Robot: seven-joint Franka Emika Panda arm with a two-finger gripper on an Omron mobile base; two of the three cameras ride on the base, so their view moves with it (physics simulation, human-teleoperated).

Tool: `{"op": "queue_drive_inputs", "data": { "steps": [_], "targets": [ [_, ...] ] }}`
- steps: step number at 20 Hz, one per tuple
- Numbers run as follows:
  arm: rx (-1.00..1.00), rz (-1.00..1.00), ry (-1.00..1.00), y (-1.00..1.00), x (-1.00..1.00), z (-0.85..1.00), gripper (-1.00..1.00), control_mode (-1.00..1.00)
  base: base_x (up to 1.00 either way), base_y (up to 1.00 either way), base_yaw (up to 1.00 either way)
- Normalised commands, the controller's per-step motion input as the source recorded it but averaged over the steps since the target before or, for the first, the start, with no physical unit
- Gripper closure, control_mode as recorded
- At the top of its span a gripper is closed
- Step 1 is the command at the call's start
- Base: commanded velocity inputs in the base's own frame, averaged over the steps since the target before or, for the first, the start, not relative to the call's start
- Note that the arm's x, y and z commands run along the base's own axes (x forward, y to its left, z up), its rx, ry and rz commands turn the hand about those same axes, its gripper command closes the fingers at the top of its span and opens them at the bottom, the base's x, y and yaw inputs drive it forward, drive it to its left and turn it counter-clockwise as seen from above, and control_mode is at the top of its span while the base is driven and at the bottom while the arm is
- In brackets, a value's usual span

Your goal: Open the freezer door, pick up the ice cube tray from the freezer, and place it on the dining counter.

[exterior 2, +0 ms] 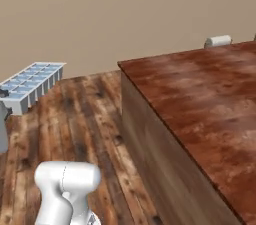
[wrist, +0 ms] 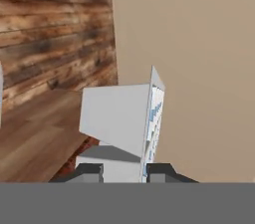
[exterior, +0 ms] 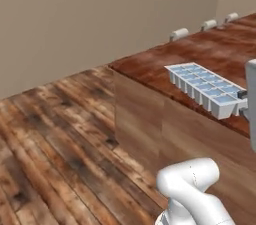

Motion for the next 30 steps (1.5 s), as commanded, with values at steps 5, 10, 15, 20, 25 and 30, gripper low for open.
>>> {"op": "queue_drive_inputs", "data": {
  "steps": [5,10,15,20,25,30],
  "targets": [
    [0.0,0.0,0.0,0.0,0.0,0.0,1.0,1.0,0.92,0.95,-0.58],
    [0.0,0.0,0.0,0.0,0.0,0.0,1.0,1.0,0.86,0.97,-0.57],
    [0.0,0.0,0.0,0.0,0.0,0.0,1.0,1.0,0.45,1.0,-0.6],
    [0.0,0.0,0.0,0.0,0.0,0.0,1.0,1.0,0.15,1.0,-0.61],
    [0.0,0.0,0.0,0.0,0.0,0.0,1.0,1.0,0.0,1.0,-0.61],
    [0.0,0.0,0.0,0.0,0.0,0.0,1.0,1.0,0.0,1.0,-0.62]
  ]
}}
